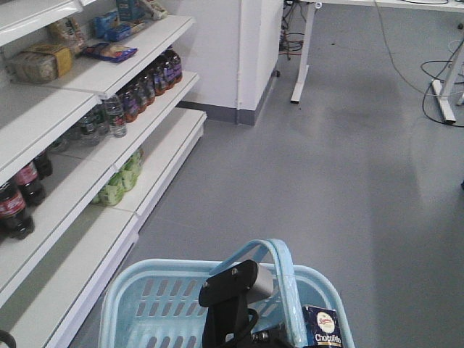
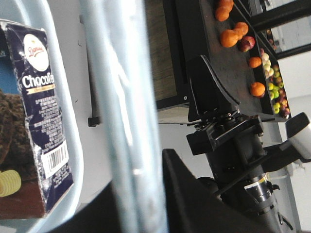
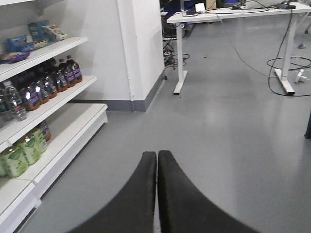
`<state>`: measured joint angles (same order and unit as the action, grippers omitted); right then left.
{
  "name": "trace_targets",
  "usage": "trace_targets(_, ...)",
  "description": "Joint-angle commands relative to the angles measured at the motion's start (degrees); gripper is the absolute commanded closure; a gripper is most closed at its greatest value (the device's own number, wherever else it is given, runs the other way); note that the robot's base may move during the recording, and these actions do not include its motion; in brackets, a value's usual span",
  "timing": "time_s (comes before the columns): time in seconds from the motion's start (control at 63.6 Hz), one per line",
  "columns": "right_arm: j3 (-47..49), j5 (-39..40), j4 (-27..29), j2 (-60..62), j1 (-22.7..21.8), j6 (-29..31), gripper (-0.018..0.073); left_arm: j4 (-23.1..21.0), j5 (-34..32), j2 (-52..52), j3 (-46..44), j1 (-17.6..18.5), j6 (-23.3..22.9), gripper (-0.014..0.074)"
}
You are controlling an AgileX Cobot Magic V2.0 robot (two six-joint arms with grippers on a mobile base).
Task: Left arm holds basket, right arm returns cookies
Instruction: 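Hold the basket with the left gripper while turning toward the snack shelves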
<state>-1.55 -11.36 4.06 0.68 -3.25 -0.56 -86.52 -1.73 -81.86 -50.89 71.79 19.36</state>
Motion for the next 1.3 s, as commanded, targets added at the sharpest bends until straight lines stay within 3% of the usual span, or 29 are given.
trace_targets(0.0,-0.2,4.2,-0.3,1.0,-0.3,0.6,0.057,1.2,-0.6,2.4,-1.8,0.1,0.7,0.0603)
trace_targets(1.289,-0.2,4.2,-0.4,1.0,-0.3,0.6,0.057,1.2,-0.6,2.4,-1.8,0.1,0.7,0.0603)
